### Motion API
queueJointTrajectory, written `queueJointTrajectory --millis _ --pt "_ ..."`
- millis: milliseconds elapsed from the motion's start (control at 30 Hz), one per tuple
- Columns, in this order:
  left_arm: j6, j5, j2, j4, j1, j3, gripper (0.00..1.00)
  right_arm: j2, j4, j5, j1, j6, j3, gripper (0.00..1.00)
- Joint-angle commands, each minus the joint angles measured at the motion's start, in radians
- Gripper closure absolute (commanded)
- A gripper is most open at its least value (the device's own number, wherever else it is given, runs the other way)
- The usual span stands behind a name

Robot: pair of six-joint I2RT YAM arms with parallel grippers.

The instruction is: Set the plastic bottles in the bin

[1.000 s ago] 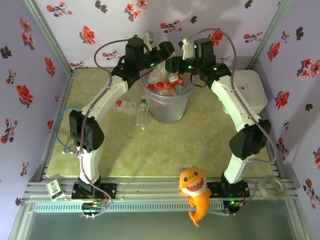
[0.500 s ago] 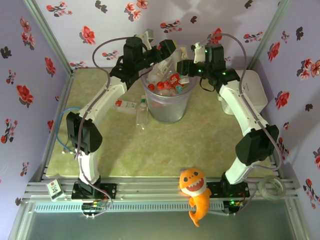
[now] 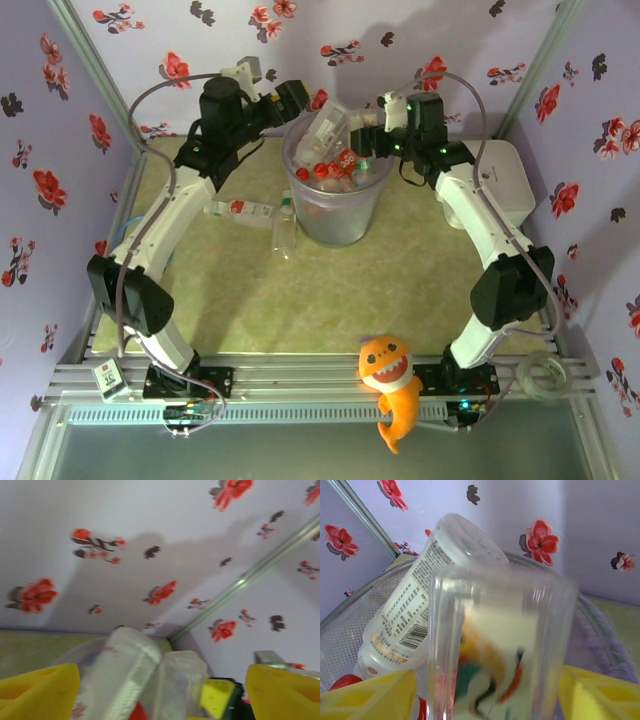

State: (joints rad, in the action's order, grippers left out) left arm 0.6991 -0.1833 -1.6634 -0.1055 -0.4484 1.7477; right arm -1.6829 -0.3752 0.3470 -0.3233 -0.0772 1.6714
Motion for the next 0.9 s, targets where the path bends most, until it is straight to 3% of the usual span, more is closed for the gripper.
queueJointTrajectory --millis 0,133,267,367,867 --pt "-0.119 0.105 0.033 -0.089 0.006 -0.053 0.14 0.035 -0.033 0.003 -0.006 0.034 0.043 0.24" --pt "-0.141 0.155 0.031 -0.108 0.006 -0.107 0.18 0.016 -0.146 -0.065 -0.005 0.014 0.172 0.27" --pt "-0.137 0.19 0.021 -0.112 0.006 -0.155 0.26 -0.057 -0.296 -0.103 -0.015 -0.017 0.307 0.42" --pt "-0.131 0.202 0.017 -0.106 0.005 -0.185 0.32 -0.078 -0.336 -0.116 -0.048 -0.013 0.315 0.5" --pt "-0.099 0.199 -0.016 -0.088 0.0 -0.198 0.36 -0.208 -0.378 -0.039 -0.081 -0.07 0.278 0.57"
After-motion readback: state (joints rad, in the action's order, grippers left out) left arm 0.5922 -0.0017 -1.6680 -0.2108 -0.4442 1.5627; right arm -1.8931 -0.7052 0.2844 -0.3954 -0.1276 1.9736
